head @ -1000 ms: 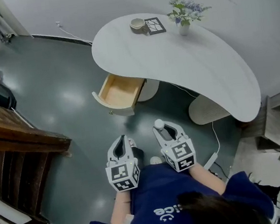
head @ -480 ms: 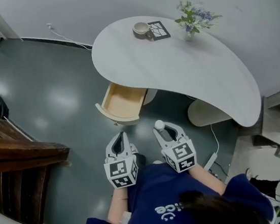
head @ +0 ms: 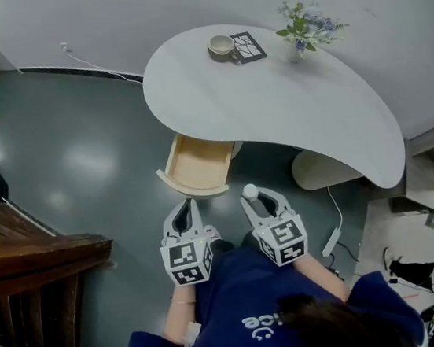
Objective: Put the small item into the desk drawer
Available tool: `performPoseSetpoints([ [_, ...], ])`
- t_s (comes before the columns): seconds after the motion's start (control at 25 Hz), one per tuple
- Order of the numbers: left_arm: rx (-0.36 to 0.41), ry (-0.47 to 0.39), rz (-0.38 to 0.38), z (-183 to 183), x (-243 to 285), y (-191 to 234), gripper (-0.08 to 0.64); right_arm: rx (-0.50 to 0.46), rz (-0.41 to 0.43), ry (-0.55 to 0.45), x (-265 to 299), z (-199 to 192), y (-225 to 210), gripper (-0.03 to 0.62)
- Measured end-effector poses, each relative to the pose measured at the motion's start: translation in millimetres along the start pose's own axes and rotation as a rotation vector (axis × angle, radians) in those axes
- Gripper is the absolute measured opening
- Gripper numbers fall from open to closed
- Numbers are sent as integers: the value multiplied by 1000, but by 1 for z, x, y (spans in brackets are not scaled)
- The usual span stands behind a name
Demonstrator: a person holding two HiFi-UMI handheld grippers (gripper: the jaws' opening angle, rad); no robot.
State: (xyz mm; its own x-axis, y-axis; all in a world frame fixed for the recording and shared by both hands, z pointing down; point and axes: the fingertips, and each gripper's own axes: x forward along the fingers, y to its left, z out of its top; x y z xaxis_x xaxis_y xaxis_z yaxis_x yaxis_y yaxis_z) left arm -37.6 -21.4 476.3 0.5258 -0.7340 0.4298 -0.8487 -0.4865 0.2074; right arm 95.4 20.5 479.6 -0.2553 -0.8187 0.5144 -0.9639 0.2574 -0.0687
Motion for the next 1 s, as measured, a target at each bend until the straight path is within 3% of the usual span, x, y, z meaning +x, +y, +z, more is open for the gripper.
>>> performPoseSetpoints([
  [0.4,-16,6,3,1,9,19,3,4,-24,10,14,7,-2,124],
  [1.0,-73,-31,116,30,36,45,3,-73,90,19,68,47,-14,124],
])
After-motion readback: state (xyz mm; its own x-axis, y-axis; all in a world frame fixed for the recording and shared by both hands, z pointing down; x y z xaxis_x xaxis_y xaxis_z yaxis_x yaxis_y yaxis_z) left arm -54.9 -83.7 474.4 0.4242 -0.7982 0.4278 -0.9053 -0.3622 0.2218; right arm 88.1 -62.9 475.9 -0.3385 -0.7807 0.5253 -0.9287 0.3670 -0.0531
